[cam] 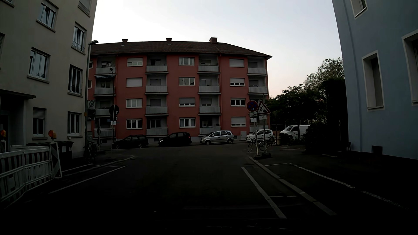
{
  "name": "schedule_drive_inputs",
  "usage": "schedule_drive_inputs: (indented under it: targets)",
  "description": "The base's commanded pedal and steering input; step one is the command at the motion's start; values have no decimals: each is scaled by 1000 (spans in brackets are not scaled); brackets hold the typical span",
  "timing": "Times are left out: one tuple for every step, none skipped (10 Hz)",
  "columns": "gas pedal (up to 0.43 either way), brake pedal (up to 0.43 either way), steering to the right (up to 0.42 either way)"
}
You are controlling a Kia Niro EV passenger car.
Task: Follow the waypoints while adhering to traffic rules and regulations
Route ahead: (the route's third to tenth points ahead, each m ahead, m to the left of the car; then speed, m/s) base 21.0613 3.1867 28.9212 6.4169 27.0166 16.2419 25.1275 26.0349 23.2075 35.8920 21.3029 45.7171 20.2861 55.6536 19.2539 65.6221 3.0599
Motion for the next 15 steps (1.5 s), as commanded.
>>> schedule_drive_inputs:
  targets:
    - [0, 0, 0]
    - [0, 0, -1]
    - [0, 0, -3]
    - [0, 0, -3]
    - [0, 0, -3]
    - [0, 0, -3]
    - [0, 0, -3]
    - [0, 0, -3]
    - [0, 0, -3]
    - [0, 0, -3]
    - [0, 0, -3]
    - [0, 0, -3]
    - [0, 0, -3]
    - [0, 0, -3]
    - [0, 0, -3]
